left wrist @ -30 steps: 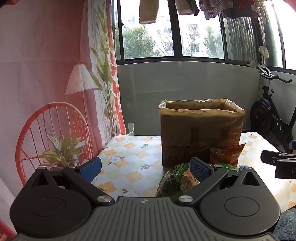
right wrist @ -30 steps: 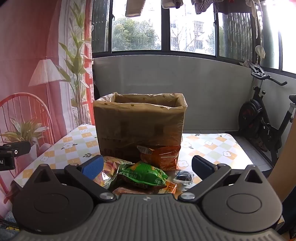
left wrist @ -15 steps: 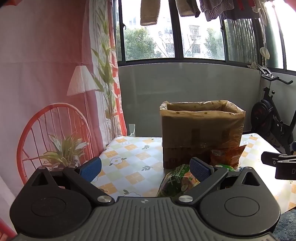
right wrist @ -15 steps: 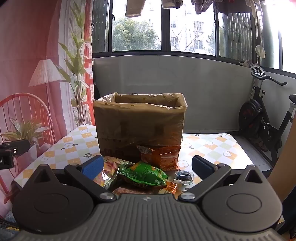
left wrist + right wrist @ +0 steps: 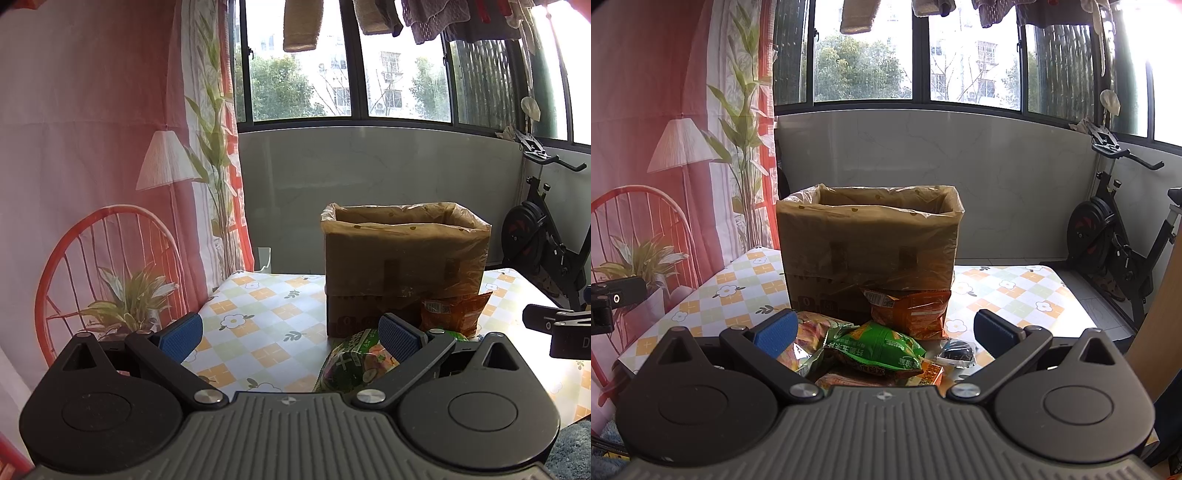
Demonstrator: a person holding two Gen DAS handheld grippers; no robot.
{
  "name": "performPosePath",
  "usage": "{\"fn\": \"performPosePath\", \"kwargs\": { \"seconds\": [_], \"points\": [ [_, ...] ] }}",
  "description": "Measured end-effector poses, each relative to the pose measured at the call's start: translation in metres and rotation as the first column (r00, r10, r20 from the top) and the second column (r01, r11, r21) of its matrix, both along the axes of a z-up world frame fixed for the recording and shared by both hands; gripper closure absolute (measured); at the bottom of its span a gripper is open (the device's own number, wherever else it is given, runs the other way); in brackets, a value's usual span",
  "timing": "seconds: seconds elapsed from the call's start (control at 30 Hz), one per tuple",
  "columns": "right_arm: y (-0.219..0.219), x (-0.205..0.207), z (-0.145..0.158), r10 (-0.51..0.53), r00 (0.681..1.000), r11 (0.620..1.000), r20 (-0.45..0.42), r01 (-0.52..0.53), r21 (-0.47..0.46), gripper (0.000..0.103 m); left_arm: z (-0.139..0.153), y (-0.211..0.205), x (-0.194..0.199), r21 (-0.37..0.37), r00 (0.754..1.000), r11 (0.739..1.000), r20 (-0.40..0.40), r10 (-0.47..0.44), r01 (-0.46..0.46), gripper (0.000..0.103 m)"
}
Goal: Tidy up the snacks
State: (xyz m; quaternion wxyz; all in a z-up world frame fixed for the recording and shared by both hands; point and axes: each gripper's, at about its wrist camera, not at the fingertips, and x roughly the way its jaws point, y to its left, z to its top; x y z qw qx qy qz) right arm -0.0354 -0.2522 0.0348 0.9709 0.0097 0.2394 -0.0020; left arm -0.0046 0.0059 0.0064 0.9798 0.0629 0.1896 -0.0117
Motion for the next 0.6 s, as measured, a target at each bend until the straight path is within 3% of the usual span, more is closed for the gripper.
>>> {"fn": "performPosePath", "kwargs": {
  "seconds": [0.6],
  "points": [
    [0.0002, 0.0007, 0.0000, 0.000, 1.000, 1.000, 0.000, 0.000, 0.001, 0.000, -0.0018, -0.0012, 0.0008, 0.001, 1.000, 1.000, 0.003, 0.004, -0.004, 0.001]
  ]
}}
